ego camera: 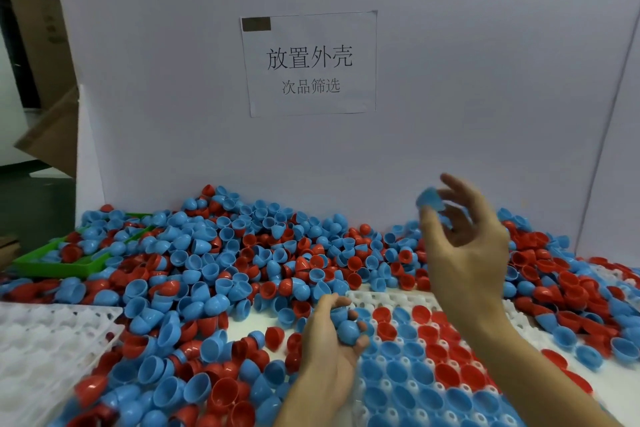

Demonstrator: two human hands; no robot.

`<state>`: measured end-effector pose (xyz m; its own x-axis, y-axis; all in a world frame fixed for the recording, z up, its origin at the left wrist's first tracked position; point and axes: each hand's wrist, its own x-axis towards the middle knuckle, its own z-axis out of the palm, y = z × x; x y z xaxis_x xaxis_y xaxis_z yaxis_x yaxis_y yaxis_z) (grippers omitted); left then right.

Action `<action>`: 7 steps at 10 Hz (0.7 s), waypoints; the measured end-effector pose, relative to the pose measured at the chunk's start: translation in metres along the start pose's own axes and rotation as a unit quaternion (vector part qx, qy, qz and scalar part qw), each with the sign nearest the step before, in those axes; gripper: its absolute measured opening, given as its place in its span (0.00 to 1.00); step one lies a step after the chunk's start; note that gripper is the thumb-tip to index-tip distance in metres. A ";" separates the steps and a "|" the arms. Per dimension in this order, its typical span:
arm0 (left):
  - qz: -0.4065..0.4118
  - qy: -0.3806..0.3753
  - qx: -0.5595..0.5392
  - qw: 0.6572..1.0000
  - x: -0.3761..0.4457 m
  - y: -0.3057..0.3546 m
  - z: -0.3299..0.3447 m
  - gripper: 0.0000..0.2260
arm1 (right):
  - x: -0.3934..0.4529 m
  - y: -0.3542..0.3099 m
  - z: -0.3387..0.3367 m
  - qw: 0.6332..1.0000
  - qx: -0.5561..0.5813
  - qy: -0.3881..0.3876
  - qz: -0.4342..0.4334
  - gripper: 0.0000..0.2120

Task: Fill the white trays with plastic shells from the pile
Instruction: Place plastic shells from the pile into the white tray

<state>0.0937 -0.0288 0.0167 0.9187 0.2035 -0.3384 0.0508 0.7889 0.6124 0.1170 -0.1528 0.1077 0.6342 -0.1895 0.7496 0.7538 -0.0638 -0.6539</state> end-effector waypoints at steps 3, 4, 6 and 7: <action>0.070 0.002 0.070 0.995 0.004 -0.003 -0.005 0.14 | 0.087 -0.061 0.117 0.979 -0.074 -0.192 -0.014 0.40; 0.073 -0.008 0.101 0.992 0.009 -0.005 -0.008 0.13 | 0.064 -0.028 0.137 0.750 -0.380 -0.541 0.003 0.41; 0.070 -0.014 0.105 0.992 0.017 -0.007 -0.012 0.08 | 0.025 0.032 0.078 0.699 -0.364 -0.614 0.040 0.16; 0.067 0.010 0.149 0.986 0.021 -0.007 -0.014 0.14 | 0.017 0.049 0.046 0.729 -0.287 -0.615 0.094 0.14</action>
<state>0.1072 -0.0213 -0.0048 0.9171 0.3090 -0.2518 0.0445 0.5484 0.8350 0.1726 -0.1142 0.0931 0.6574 0.7508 -0.0643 0.6614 -0.6159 -0.4281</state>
